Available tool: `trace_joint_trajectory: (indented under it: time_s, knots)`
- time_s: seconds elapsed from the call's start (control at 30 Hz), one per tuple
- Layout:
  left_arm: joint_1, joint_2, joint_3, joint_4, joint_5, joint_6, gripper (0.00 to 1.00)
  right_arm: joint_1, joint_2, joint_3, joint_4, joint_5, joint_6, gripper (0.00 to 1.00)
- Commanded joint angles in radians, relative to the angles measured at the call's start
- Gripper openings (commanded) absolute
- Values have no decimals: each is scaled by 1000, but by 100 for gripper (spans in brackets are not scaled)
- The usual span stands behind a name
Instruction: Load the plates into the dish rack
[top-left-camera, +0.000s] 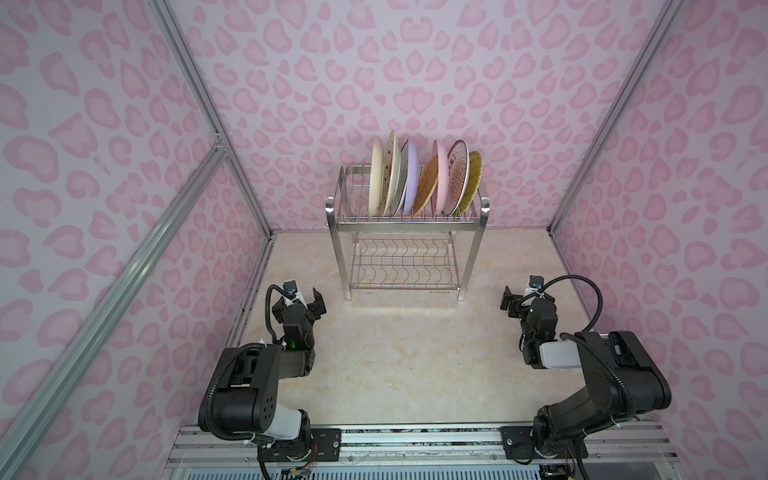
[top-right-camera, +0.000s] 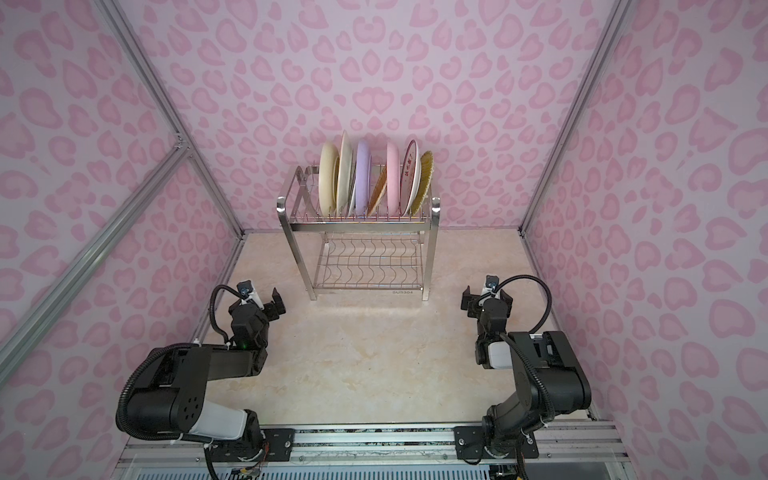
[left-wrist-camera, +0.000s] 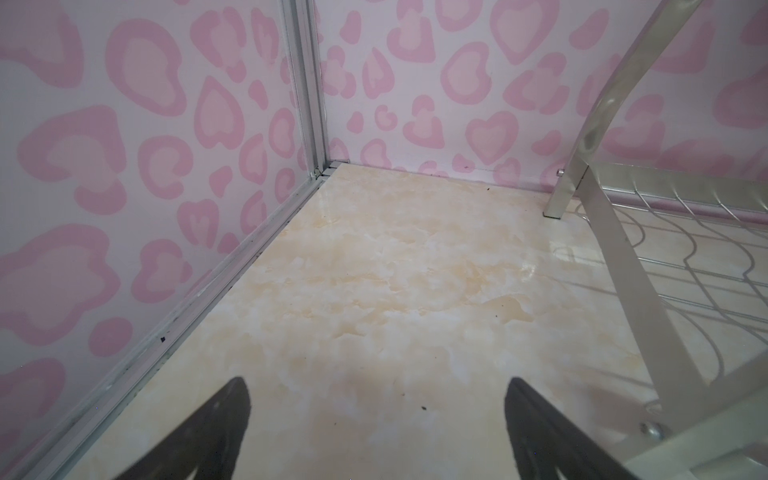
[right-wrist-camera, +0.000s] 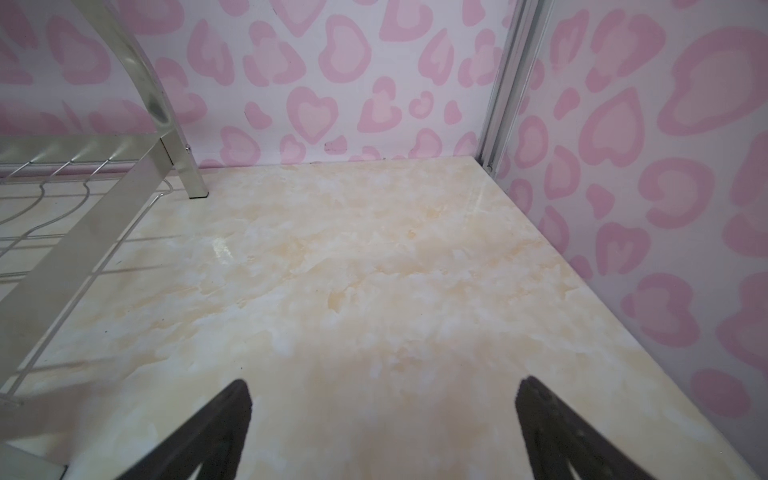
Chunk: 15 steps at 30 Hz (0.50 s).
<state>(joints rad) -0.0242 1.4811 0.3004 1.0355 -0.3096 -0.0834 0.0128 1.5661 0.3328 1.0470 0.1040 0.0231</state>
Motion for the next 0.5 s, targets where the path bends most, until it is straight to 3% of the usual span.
trace_joint_trajectory:
  time_s: [0.0, 0.47]
  knots:
    - [1, -4, 2, 9, 9, -6, 97, 10, 2, -7, 2, -3, -15, 100]
    - [1, -3, 3, 8, 8, -7, 97, 0, 10, 8, -19, -20, -9, 100]
